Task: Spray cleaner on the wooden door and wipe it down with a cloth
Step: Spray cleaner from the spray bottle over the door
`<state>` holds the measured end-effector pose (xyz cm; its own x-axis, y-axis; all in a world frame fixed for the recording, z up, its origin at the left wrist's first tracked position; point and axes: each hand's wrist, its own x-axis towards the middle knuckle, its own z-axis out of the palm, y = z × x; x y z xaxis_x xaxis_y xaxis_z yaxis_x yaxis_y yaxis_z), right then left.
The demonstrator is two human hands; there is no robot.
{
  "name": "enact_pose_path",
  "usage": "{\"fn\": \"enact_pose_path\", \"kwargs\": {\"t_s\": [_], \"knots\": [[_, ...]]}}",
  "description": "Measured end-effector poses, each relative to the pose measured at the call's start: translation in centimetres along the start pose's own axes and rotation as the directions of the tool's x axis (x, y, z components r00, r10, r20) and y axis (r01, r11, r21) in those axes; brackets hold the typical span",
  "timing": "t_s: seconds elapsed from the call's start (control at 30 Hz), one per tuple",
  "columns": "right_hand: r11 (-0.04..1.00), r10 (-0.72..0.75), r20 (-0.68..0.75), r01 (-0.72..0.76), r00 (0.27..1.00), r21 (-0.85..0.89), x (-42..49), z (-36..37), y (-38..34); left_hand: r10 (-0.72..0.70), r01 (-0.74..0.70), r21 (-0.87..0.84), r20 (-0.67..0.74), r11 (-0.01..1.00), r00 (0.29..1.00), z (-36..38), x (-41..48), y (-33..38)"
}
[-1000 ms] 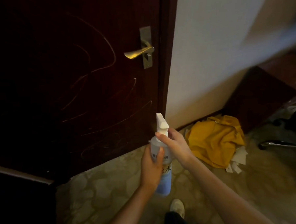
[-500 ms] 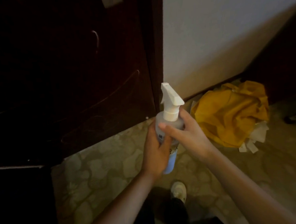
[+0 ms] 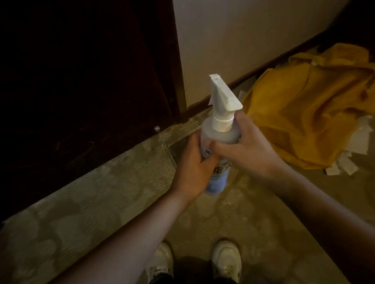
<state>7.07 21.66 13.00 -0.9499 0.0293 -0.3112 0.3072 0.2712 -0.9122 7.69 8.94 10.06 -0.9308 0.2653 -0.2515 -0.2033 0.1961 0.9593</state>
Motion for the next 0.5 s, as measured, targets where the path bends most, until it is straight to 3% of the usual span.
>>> {"fn": "enact_pose_path", "kwargs": {"t_s": [0.1, 0.2, 0.37, 0.5], "knots": [[1.000, -0.005, -0.009, 0.005, 1.000, -0.020, 7.0, 3.3, 11.9, -0.060, 0.059, 0.051, 0.020, 0.997, 0.998, 0.7, 6.9, -12.5], [0.999, -0.022, -0.028, 0.021, 0.999, -0.050, 9.6, 3.0, 15.6, -0.046, 0.041, 0.065, 0.074, 0.997, 0.996, 1.2, 10.7, -16.7], [0.988, -0.105, -0.017, 0.103, 0.994, -0.115, 11.6, 1.6, 17.4, -0.004, -0.025, 0.134, 0.206, 0.991, 0.979, 0.7, 13.2, -17.9], [0.975, -0.054, 0.004, 0.054, 0.999, -0.214, 14.8, 1.2, 18.8, 0.019, -0.046, 0.102, 0.251, 0.994, 0.968, 1.0, 15.5, -20.1]]}}
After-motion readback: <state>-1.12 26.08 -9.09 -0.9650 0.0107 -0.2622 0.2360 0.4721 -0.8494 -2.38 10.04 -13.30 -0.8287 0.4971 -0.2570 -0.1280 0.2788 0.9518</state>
